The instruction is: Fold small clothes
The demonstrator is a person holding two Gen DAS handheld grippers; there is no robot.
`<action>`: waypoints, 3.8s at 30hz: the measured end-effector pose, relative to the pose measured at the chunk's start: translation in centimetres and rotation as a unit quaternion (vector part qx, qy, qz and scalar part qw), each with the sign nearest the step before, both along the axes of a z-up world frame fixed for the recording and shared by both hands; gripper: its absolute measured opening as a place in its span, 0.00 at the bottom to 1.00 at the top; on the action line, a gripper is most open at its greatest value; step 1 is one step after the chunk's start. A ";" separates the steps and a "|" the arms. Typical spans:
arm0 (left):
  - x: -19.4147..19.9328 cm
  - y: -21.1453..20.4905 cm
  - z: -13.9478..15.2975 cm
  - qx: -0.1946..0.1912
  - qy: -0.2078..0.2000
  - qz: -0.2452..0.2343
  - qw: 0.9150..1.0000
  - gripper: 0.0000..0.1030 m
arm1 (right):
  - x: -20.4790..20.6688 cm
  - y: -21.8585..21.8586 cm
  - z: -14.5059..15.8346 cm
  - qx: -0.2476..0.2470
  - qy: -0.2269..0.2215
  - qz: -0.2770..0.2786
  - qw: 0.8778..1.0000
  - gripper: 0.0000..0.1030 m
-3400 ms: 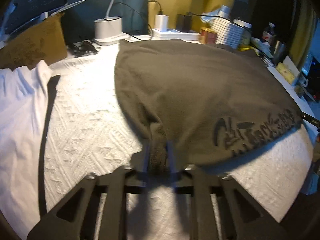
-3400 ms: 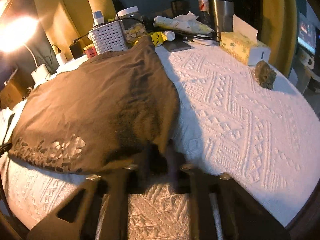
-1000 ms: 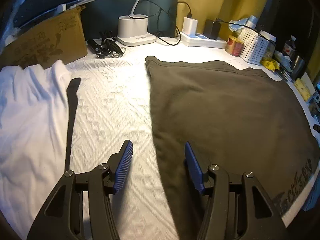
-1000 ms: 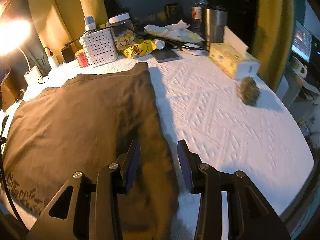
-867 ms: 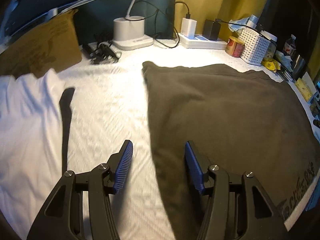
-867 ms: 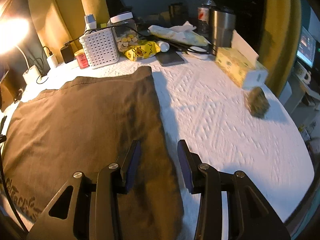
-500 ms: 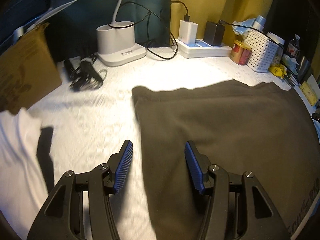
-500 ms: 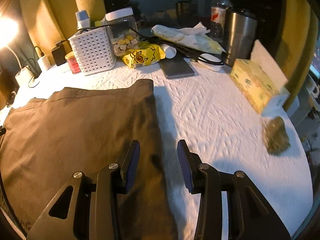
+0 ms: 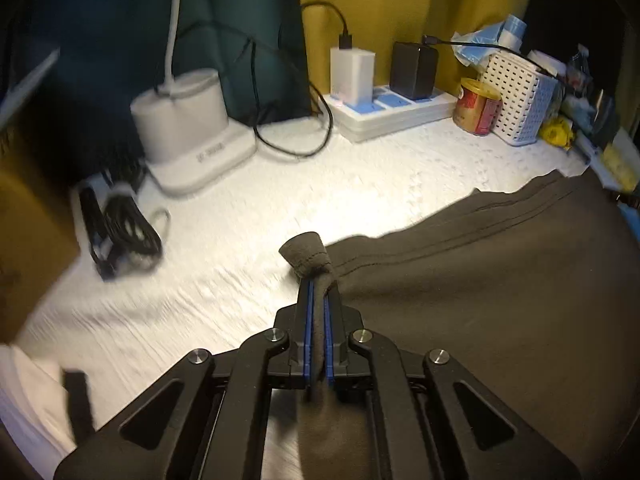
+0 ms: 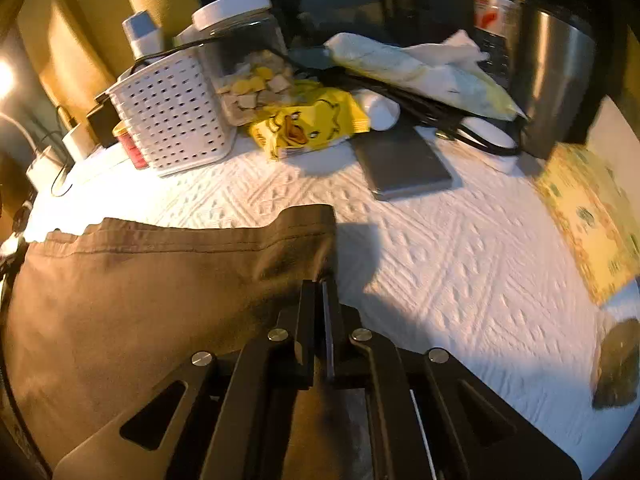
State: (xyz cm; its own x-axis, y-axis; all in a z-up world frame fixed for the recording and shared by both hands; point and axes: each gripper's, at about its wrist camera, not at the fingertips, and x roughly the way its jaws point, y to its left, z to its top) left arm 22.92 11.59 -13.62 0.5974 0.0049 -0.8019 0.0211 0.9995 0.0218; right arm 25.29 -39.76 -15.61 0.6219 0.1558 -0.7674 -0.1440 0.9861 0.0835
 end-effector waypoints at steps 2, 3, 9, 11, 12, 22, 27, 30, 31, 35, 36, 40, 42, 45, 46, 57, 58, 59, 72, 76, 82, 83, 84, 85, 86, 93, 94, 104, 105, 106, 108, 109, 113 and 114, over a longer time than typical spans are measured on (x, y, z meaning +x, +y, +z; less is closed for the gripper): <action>0.4 0.0 0.6 0.006 -0.007 -0.005 1.000 0.03 | 0.1 -0.2 0.8 -0.006 -0.021 -0.006 1.000 0.04; 0.7 0.1 0.9 0.008 -0.010 -0.007 1.000 0.03 | 0.2 -0.5 1.2 -0.004 -0.027 -0.008 1.000 0.04; 1.8 0.4 0.2 0.004 -0.004 -0.004 1.000 0.03 | 1.1 -0.4 1.0 -0.019 -0.033 -0.015 0.999 0.04; 1.6 0.4 -0.3 0.003 0.006 0.005 1.000 0.05 | 1.4 -0.3 -0.2 -0.022 -0.019 -0.018 0.999 0.04; 1.5 0.3 -0.3 0.004 0.006 0.010 1.000 0.06 | 1.4 -0.3 -0.4 -0.023 -0.015 -0.019 0.999 0.04; -4.4 2.5 1.6 0.012 0.007 0.070 0.997 0.07 | 0.4 -0.4 0.2 -0.034 -0.017 -0.034 0.999 0.10; -8.8 3.0 1.6 0.009 0.022 0.087 0.996 0.08 | -2.4 -0.8 1.1 -0.028 -0.032 -0.043 0.998 0.39; -12.3 3.0 1.4 -0.005 0.036 0.092 0.995 0.44 | -4.8 -0.8 1.7 -0.027 -0.037 -0.047 0.998 0.39; -13.5 3.0 1.5 -0.014 0.033 0.094 0.995 0.65 | -5.6 -0.8 1.9 -0.027 -0.037 -0.048 0.998 0.39; -17.5 2.5 1.5 -0.041 0.032 0.103 0.993 0.68 | -9.1 -0.6 2.4 -0.026 -0.038 -0.055 0.997 0.39; -18.4 2.2 1.5 -0.045 0.030 0.100 0.993 0.68 | -9.7 -0.5 2.4 -0.025 -0.038 -0.056 0.997 0.39; -20.8 0.5 0.9 -0.050 0.034 0.079 0.995 0.68 | -12.7 0.4 2.2 -0.020 -0.034 -0.057 0.998 0.39; -21.7 -0.1 0.9 -0.058 0.029 0.070 0.995 0.67 | -13.6 0.9 2.1 -0.020 -0.033 -0.056 0.998 0.39; -22.8 -0.9 1.0 -0.077 0.021 0.056 0.995 0.66 | -15.1 1.6 2.0 -0.020 -0.030 -0.052 0.998 0.39; -22.8 -1.2 0.8 -0.080 0.022 0.051 0.995 0.61 | -15.6 1.8 1.9 -0.020 -0.030 -0.050 0.998 0.39; -23.7 -4.6 0.3 -0.060 0.024 0.011 0.998 0.10 | -19.2 1.7 1.8 -0.009 -0.033 -0.064 0.997 0.39; -23.7 -5.1 0.3 -0.059 0.023 0.005 0.998 0.03 | -19.6 1.7 1.6 -0.003 -0.031 -0.064 0.997 0.39; -23.7 -5.3 0.3 -0.053 0.021 0.007 0.998 0.02 | -19.9 1.8 1.4 0.000 -0.031 -0.063 0.998 0.39; -25.1 -3.4 1.0 -0.002 0.027 0.058 0.998 0.01 | -21.7 2.3 -1.1 -0.013 -0.022 -0.055 0.998 0.39; -25.2 -3.5 0.8 -0.024 0.038 0.066 0.997 0.02 | -21.9 2.3 -1.1 -0.022 -0.026 -0.055 0.998 0.39; -25.9 -3.2 1.0 -0.042 0.039 0.082 0.995 0.03 | -22.4 2.2 -1.1 -0.021 -0.030 -0.059 0.998 0.40; -26.0 -3.4 0.8 -0.040 0.041 0.081 0.995 0.03 | -22.4 2.3 -1.2 -0.022 -0.031 -0.059 0.998 0.40; -26.0 -3.5 0.8 -0.037 0.038 0.081 0.995 0.03 | -22.6 2.3 -1.2 -0.023 -0.031 -0.059 0.997 0.40; -26.0 -3.6 0.9 -0.036 0.039 0.082 0.995 0.03 | -22.6 2.3 -1.2 -0.023 -0.031 -0.060 0.997 0.41; -25.8 -3.6 1.0 -0.035 0.039 0.082 0.995 0.03 | -22.6 2.3 -1.1 -0.023 -0.031 -0.060 0.997 0.41; -25.1 -4.7 3.0 -0.022 -0.001 0.072 0.997 0.67 | -23.2 2.0 -1.0 -0.011 -0.039 -0.054 0.998 0.42; -25.0 -4.8 3.4 -0.026 -0.015 0.073 0.997 0.76 | -23.4 2.0 -0.9 -0.010 -0.039 -0.054 0.998 0.43; -22.3 -8.6 5.1 -0.062 -0.054 0.038 0.996 0.76 | -26.3 0.7 -0.3 -0.019 -0.040 -0.067 0.997 0.77; -22.0 -9.3 5.2 -0.066 -0.058 0.030 0.996 0.76 | -26.7 0.5 -0.2 -0.018 -0.041 -0.072 0.996 0.77; -21.9 -9.8 5.3 -0.067 -0.059 0.025 0.996 0.76 | -27.2 0.2 -0.1 -0.014 -0.041 -0.078 0.996 0.77; -21.3 -10.7 5.4 -0.070 -0.058 0.010 0.996 0.76 | -28.2 -0.5 0.1 -0.001 -0.038 -0.089 0.995 0.77; -21.0 -11.3 5.5 -0.069 -0.057 0.002 0.996 0.76 | -28.7 -0.8 0.1 0.006 -0.035 -0.093 0.995 0.77; -20.4 -12.3 5.5 -0.072 -0.055 -0.014 0.996 0.76 | -30.4 -0.7 -0.2 0.013 -0.023 -0.087 0.996 0.77; -20.3 -12.4 5.4 -0.074 -0.054 -0.015 0.996 0.76 | -30.6 -0.7 -0.3 0.018 -0.019 -0.086 0.996 0.77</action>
